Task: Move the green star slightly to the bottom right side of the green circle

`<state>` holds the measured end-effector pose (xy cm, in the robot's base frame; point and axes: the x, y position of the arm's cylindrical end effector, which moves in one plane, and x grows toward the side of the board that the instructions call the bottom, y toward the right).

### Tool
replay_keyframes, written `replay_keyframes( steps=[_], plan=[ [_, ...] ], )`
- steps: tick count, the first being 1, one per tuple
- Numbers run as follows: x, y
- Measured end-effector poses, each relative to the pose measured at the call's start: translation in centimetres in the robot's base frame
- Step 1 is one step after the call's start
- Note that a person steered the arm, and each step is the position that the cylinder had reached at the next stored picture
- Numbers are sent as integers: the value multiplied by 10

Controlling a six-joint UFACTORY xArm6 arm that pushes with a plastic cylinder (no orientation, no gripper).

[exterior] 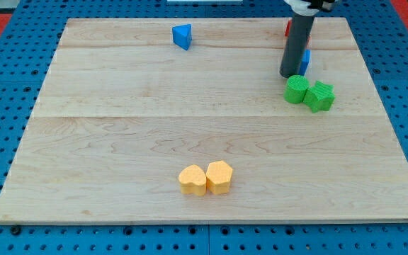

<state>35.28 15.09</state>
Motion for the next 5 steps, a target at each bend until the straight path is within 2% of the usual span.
replay_keyframes(
  steps=[2, 4, 5],
  plan=[
    [13, 12],
    [13, 72],
    [23, 76]
  ],
)
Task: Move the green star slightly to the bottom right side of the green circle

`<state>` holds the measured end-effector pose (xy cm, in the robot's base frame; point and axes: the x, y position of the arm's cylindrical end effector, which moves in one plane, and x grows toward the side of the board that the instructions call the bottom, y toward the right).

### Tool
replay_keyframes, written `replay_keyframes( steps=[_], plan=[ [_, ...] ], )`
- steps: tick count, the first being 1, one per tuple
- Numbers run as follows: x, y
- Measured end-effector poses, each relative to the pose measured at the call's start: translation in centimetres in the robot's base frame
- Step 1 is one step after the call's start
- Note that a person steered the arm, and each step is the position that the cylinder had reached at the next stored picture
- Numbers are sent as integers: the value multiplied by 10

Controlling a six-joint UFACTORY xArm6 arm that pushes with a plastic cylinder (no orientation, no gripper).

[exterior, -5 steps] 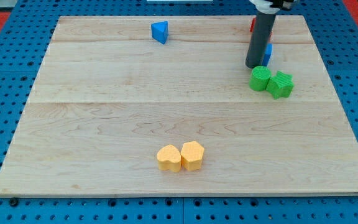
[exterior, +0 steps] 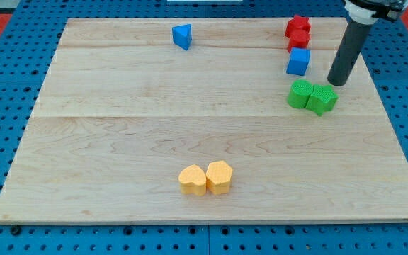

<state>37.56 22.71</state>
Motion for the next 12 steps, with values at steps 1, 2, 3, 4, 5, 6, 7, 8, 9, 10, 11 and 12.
replay_keyframes(
  steps=[1, 2, 3, 4, 5, 6, 7, 8, 9, 10, 11, 12],
  plan=[
    [21, 0],
    [35, -4],
    [36, -13],
    [35, -12],
    [15, 2],
    [1, 4],
    [4, 1],
    [28, 1],
    [50, 0],
    [56, 1],
    [37, 18],
    [22, 15]
  ],
)
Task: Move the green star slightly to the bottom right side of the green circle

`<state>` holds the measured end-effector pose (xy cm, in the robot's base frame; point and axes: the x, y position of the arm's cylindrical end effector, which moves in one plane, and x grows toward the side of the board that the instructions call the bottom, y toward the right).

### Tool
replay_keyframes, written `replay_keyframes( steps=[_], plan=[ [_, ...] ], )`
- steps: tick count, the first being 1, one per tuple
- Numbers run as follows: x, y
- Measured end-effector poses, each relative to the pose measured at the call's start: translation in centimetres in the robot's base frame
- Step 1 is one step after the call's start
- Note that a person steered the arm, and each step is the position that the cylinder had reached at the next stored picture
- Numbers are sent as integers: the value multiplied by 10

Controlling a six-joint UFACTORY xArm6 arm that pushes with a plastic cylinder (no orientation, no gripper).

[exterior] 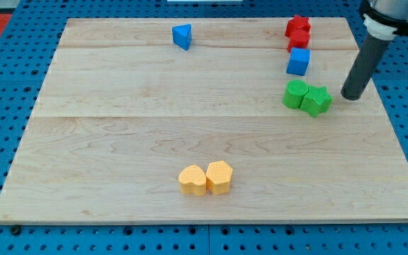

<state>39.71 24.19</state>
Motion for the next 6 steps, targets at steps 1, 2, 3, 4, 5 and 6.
replay_keyframes(
  steps=[1, 2, 3, 4, 5, 6],
  plan=[
    [-10, -11],
    [-11, -26],
    [-4, -30],
    [1, -30],
    [11, -31],
    [25, -31]
  ],
)
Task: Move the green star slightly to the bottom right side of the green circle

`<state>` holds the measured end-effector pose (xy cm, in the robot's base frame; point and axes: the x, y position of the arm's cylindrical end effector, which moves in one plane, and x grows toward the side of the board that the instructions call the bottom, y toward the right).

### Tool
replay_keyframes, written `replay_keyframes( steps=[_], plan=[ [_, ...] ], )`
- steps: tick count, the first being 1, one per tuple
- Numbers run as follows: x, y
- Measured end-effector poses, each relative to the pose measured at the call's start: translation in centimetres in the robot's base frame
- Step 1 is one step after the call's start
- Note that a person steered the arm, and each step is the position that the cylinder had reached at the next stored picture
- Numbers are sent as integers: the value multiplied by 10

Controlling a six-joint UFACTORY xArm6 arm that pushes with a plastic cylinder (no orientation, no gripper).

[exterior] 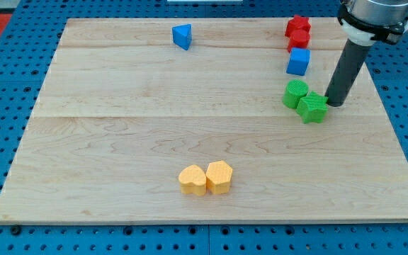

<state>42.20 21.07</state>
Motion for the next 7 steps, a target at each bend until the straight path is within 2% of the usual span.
replay_keyframes(
  steps=[5, 6, 7],
  plan=[
    [46, -9],
    [71, -15],
    [83, -59]
  ],
)
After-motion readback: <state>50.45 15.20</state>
